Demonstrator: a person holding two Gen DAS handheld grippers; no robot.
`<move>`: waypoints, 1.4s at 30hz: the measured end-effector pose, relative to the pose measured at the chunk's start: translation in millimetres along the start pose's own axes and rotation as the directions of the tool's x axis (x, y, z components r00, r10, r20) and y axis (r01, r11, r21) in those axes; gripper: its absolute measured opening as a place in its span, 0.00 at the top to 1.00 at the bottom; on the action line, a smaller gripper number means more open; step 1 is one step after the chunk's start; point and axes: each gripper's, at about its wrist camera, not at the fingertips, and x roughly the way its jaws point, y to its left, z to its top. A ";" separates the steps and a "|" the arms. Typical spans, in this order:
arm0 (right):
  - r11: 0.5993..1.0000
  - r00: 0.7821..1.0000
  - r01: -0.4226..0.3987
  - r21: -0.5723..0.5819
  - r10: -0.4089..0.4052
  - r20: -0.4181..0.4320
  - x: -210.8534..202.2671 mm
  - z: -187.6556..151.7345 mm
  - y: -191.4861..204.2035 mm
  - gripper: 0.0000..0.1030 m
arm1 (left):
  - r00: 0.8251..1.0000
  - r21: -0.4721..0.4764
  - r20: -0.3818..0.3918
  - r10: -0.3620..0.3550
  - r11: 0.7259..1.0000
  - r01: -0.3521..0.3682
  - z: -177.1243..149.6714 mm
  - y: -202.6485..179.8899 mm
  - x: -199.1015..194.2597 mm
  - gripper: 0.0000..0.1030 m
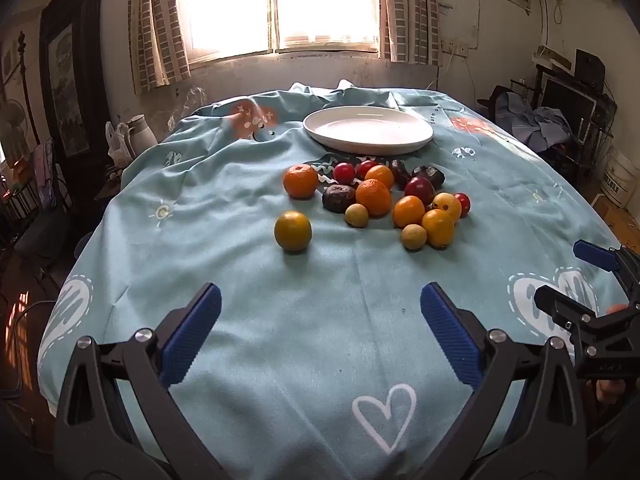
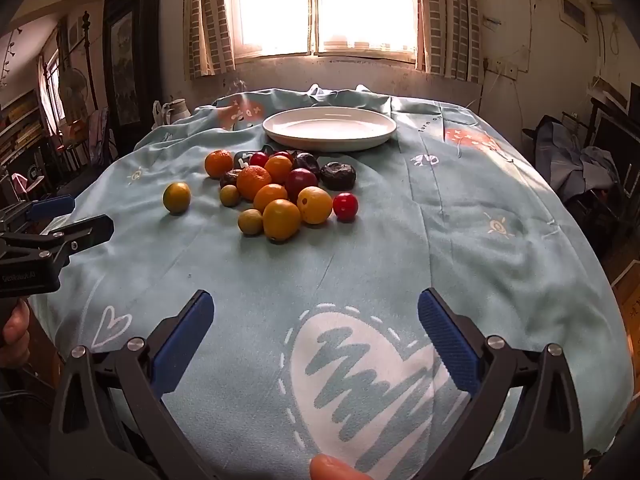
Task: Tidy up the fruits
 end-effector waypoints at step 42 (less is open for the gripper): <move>1.000 1.000 0.014 -0.008 -0.015 -0.019 4.2 -3.1 3.4 0.01 | 1.000 -0.015 -0.028 -0.004 1.000 0.004 -5.8 2.5 7.6 0.02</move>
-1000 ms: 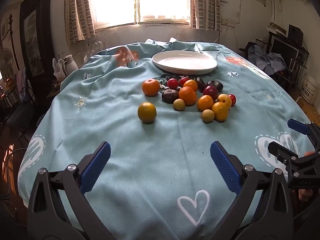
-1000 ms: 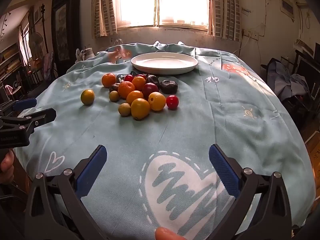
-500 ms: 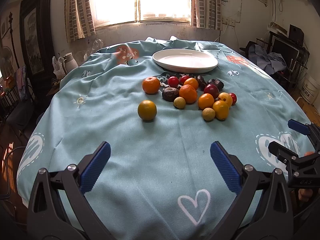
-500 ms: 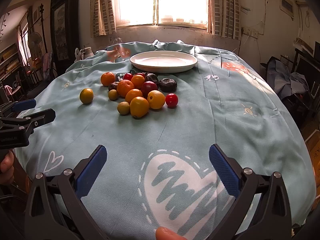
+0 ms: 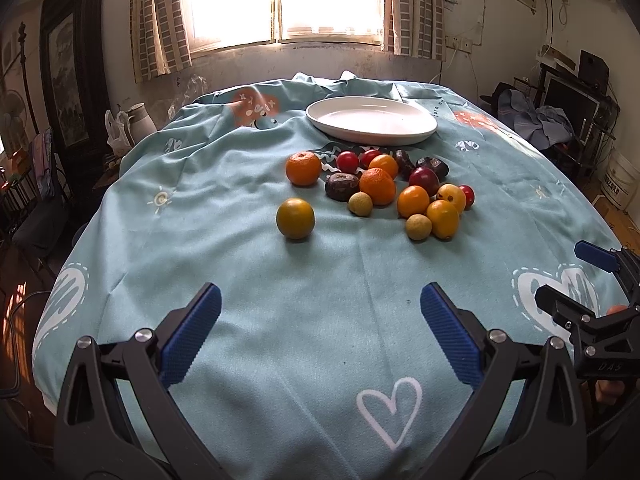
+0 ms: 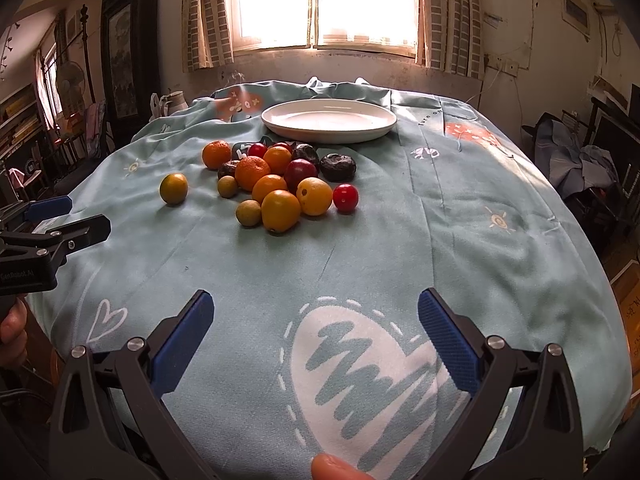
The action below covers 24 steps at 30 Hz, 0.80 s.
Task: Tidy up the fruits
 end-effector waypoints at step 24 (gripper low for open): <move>1.000 1.000 0.001 0.003 -0.001 -0.016 6.8 -2.1 0.0 0.01 | 1.000 -0.005 -0.016 -0.003 1.000 0.003 -6.5 -1.5 5.9 0.02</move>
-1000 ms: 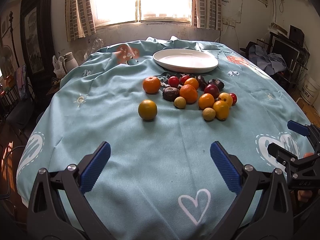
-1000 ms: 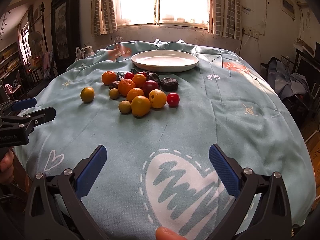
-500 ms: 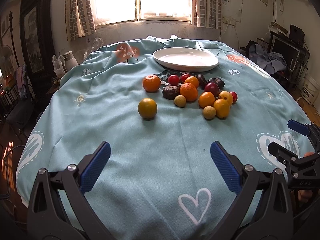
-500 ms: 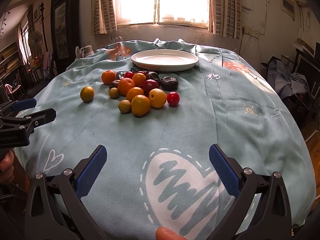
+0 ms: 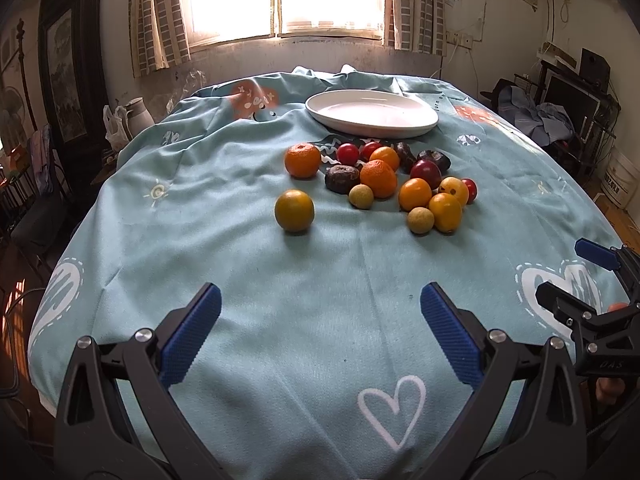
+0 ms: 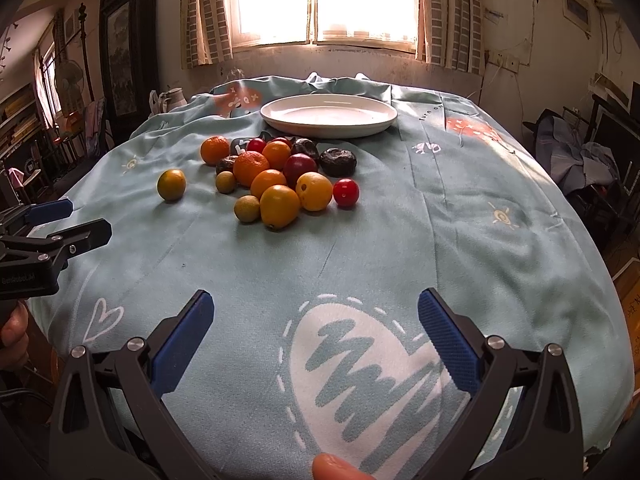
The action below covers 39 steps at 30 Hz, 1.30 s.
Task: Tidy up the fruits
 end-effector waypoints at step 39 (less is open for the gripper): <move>0.970 0.961 -0.210 0.120 0.228 -0.158 88.6 54.8 1.9 0.49 | 0.997 -0.072 -0.033 -0.075 0.995 0.073 2.2 39.8 49.6 0.02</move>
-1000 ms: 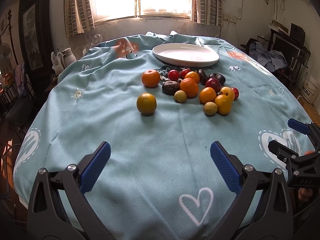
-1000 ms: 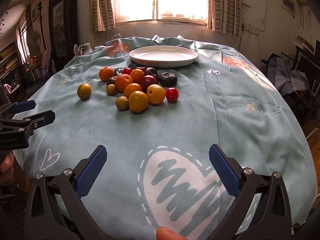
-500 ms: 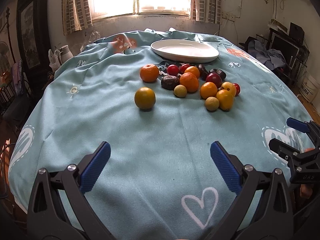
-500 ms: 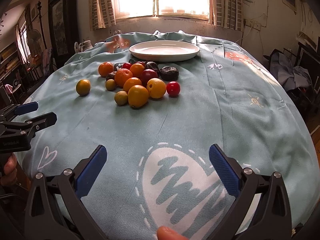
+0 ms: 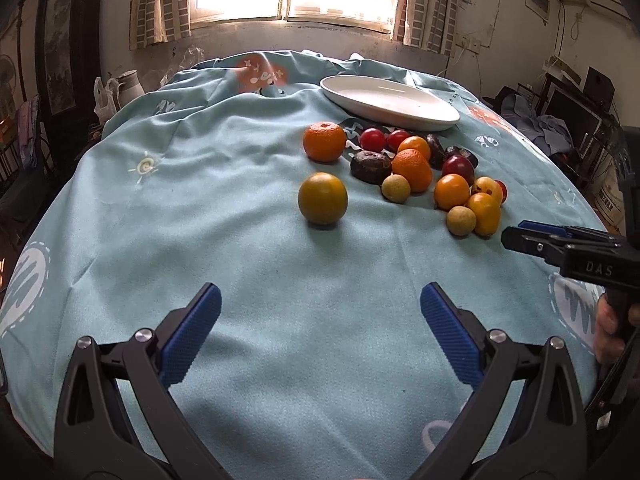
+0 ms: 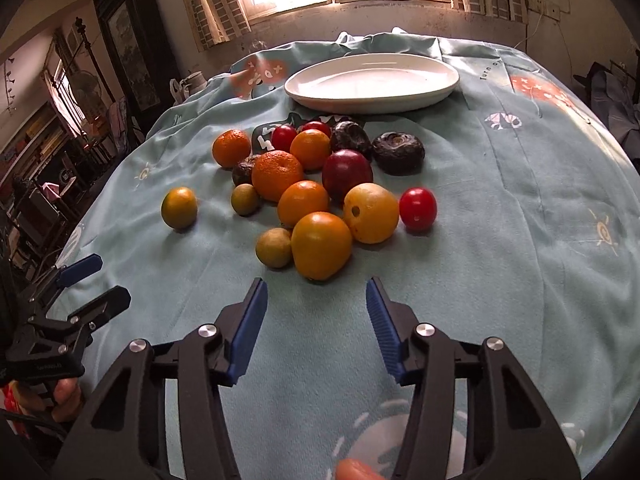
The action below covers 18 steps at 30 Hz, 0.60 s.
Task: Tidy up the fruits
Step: 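Place a yellow tomato on the plate with left tool while right places orange tomato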
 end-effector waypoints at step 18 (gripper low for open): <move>0.946 0.981 -0.188 0.264 0.195 0.000 34.7 23.8 -38.0 0.61 | 0.993 0.040 -0.026 -0.119 0.992 0.120 40.2 10.1 28.9 0.02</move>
